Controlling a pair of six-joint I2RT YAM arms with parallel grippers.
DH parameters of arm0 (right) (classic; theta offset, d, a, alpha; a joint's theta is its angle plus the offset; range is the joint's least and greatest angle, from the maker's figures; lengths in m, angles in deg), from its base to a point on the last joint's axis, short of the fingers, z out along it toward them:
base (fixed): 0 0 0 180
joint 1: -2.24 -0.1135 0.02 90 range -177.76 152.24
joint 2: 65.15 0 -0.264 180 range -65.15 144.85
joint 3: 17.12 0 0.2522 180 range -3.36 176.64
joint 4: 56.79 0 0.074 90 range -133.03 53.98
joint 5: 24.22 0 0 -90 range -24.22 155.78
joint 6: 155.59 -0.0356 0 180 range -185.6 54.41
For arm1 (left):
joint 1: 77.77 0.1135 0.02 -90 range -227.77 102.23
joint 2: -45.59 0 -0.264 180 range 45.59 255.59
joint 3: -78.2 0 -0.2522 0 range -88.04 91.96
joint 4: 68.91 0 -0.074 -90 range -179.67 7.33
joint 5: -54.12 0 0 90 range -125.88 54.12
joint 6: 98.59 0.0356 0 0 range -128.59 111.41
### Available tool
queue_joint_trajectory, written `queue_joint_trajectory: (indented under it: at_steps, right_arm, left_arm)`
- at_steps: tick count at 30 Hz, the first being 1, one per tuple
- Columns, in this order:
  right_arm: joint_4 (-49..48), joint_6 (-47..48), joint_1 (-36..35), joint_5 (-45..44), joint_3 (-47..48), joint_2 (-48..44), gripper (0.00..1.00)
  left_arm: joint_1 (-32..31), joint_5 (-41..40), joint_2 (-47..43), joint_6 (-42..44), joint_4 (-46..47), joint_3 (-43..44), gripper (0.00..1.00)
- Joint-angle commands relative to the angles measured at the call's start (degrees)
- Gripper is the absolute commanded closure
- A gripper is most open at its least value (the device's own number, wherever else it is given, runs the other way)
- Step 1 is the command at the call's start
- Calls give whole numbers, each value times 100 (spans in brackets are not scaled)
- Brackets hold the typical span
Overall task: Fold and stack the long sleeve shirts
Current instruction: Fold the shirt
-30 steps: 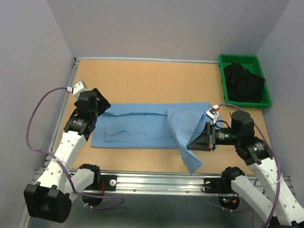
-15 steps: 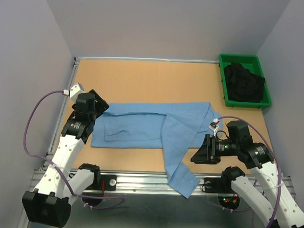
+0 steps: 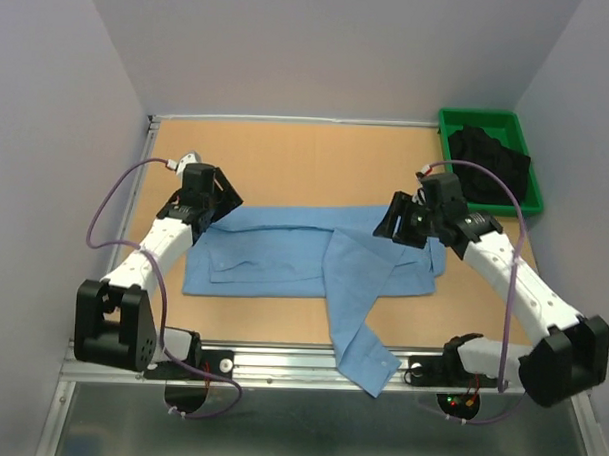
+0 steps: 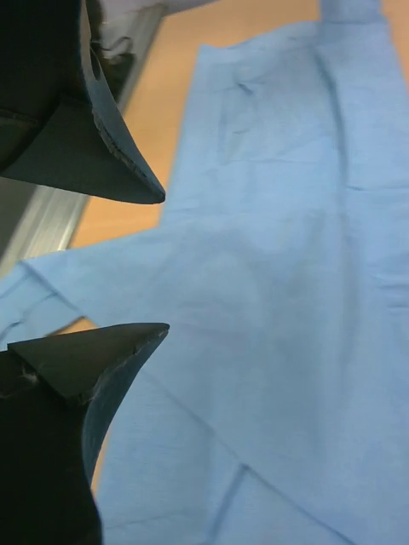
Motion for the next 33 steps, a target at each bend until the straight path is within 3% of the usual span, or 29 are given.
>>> queue_joint_trajectory:
  at_steps: [1, 8, 14, 20, 25, 33]
  right_arm:
    - [-2100, -227, -17, -834, 168, 667, 38]
    - [-3710, -526, 247, -862, 168, 1986, 45]
    - [-4766, -746, 607, -502, -402, 2785, 47]
    - [-4855, -509, 616, -255, -903, 2901, 47]
    - [-4917, -482, 634, -369, -1291, 2682, 48]
    - [-5258, -665, 634, -115, -861, 2364, 47]
  left_arm:
    - [-42, 420, 518, 91, 801, 391, 26]
    - [-42, 201, 1327, -101, 917, 392, 26]
    - [-7, 165, 1470, -725, 917, -240, 27]
    - [46, -63, 758, -1279, 873, -1171, 28]
    - [248, -143, 284, -1368, 592, -1366, 28]
    - [117, 85, -139, -1034, 670, -383, 27]
